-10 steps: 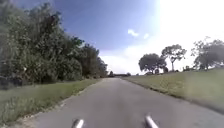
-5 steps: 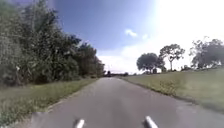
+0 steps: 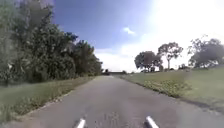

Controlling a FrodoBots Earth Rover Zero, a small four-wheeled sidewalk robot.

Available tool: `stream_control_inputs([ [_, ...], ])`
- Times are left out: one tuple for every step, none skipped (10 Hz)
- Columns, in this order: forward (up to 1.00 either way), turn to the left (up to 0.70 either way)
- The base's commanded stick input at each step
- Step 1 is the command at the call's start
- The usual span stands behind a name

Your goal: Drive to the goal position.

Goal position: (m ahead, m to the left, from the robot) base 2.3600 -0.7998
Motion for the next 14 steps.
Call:
stream_control_inputs([
  [0.7,0.0],
  [0.7,0.0],
  [0.7,0.0],
  [0.7,0.0],
  [0.7,0.0],
  [0.7,0.0],
  [0.7,0.0],
  [0.7,0.0],
  [0.7,0.0],
  [0.7,0.0],
  [0.7,0.0],
  [0.7,0.0],
  [0.7,0.0],
  [0.7,0.0],
])
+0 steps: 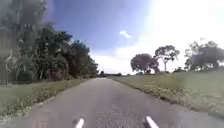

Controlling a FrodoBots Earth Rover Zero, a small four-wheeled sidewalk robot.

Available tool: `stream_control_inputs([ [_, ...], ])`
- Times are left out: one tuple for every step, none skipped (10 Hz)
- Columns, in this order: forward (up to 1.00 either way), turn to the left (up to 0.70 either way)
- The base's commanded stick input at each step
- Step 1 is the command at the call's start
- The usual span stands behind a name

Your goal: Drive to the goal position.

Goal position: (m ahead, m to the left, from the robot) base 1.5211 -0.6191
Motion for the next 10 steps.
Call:
stream_control_inputs([
  [0.7,0.0],
  [0.7,0.0],
  [0.7,0.0],
  [0.7,0.0],
  [0.7,0.0],
  [0.7,0.0],
  [0.7,0.0],
  [0.7,0.0],
  [0.7,0.0],
  [0.7,0.0],
])
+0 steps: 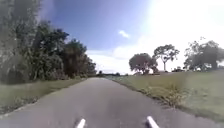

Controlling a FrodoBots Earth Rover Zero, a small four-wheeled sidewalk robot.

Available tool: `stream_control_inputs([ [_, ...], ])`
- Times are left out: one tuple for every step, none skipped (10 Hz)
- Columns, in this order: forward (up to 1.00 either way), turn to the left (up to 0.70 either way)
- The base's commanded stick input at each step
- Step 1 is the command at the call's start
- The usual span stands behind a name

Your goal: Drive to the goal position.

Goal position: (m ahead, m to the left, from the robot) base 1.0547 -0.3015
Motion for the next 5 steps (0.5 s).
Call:
stream_control_inputs([
  [0.7,0.0],
  [0.7,0.0],
  [0.7,0.0],
  [0.7,0.0],
  [0.7,0.0],
])
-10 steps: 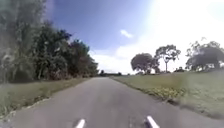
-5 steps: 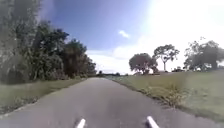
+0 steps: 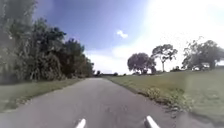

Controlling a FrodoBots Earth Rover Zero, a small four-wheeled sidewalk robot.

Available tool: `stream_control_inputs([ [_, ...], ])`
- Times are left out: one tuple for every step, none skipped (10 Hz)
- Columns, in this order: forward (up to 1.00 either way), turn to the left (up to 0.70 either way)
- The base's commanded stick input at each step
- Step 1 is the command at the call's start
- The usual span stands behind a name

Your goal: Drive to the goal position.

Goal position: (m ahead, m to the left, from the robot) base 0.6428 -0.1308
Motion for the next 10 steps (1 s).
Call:
stream_control_inputs([
  [0.7,0.0],
  [0.7,0.0],
  [0.7,0.0],
  [0.7,0.0],
  [0.7,0.0],
  [0.7,0.0],
  [0.7,0.0],
  [0.7,0.0],
  [0.7,0.0],
  [0.7,0.0],
])
